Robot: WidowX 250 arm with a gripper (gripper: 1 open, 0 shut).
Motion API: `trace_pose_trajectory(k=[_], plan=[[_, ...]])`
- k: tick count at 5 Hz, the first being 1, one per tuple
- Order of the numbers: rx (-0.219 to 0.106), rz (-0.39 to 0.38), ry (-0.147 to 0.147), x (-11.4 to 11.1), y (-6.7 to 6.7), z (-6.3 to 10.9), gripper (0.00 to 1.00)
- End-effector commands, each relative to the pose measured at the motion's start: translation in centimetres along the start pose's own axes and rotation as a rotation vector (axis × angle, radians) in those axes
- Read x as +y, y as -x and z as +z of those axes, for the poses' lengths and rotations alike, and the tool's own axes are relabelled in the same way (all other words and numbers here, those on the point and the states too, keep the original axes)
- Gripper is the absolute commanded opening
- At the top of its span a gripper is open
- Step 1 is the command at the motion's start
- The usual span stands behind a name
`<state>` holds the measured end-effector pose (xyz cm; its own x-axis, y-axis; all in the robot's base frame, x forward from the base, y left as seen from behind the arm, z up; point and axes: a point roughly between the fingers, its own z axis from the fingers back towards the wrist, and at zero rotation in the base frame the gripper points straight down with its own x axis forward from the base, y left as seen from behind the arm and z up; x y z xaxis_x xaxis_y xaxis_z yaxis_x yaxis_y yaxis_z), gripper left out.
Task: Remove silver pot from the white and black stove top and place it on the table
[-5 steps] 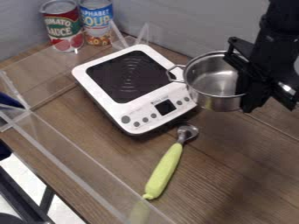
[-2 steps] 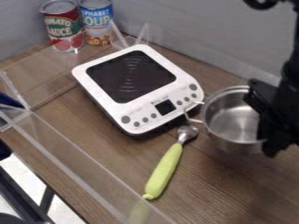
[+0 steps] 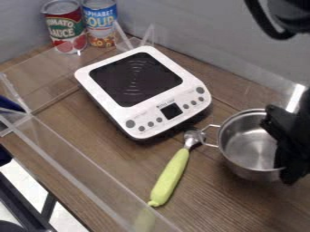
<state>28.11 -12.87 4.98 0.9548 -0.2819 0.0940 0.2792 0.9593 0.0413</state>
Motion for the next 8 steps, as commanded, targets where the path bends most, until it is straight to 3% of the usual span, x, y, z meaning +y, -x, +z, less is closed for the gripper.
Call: trace_pose_trajectory(k=[1,5,6,8], plan=[[-0.033,-0.031,0.008,-1.0,-0.2,-0.1,0.0],[-0.016,-0.094,0.033,-3.2,-1.2,0.2,0.0],[-0.009,-0.102,0.035,-3.3,-1.4,0.1,1.0],[-0.009,-0.099,0.021,-2.7,-2.4,0.1,1.0]])
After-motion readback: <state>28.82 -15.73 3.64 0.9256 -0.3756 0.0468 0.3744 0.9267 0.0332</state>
